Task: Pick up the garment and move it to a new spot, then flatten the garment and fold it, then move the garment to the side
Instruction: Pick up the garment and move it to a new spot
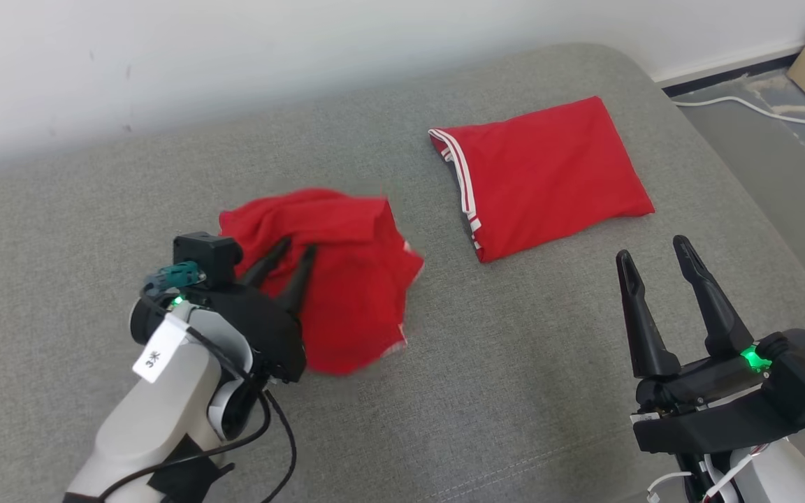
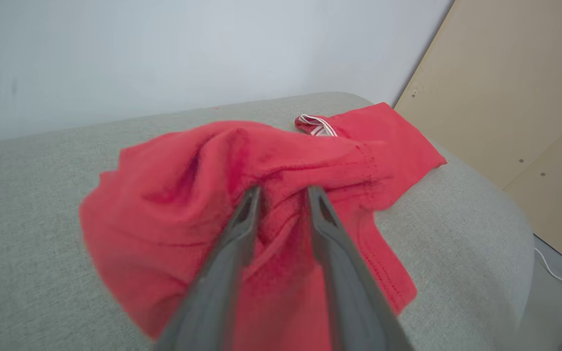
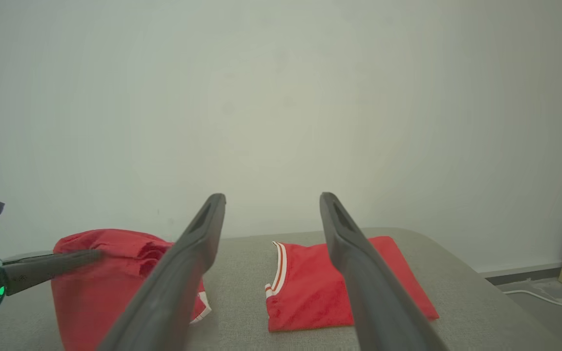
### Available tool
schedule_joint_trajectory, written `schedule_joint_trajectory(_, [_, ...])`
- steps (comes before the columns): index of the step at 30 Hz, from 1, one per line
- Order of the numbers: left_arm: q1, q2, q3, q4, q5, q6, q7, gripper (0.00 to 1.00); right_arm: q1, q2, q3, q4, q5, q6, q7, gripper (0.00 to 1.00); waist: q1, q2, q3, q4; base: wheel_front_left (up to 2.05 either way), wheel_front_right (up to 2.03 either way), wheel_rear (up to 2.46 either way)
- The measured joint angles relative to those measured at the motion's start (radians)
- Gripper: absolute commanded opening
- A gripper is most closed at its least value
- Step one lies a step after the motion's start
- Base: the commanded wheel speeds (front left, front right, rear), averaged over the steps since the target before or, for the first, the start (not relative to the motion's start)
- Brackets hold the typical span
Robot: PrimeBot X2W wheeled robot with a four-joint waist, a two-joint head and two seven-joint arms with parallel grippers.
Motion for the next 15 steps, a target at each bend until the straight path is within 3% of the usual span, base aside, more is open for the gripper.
schedule_joint_trajectory(8, [-0.014,-0.038,-0.035,0.048,0.003,-0.018,-0.026,1.00,0.001,0.000,-0.019,0.001,-0.004,-0.002,0.000,1.00,0.0000,0.0000,0.005,0.020,0.00,0.00,0.00])
schedule_joint_trajectory(15, [-0.012,-0.038,-0.046,0.044,0.036,-0.025,-0.097,1.00,0.003,0.004,-0.015,0.010,-0.006,0.000,0.000,1.00,0.0000,0.0000,0.002,0.062,0.00,0.00,0.00])
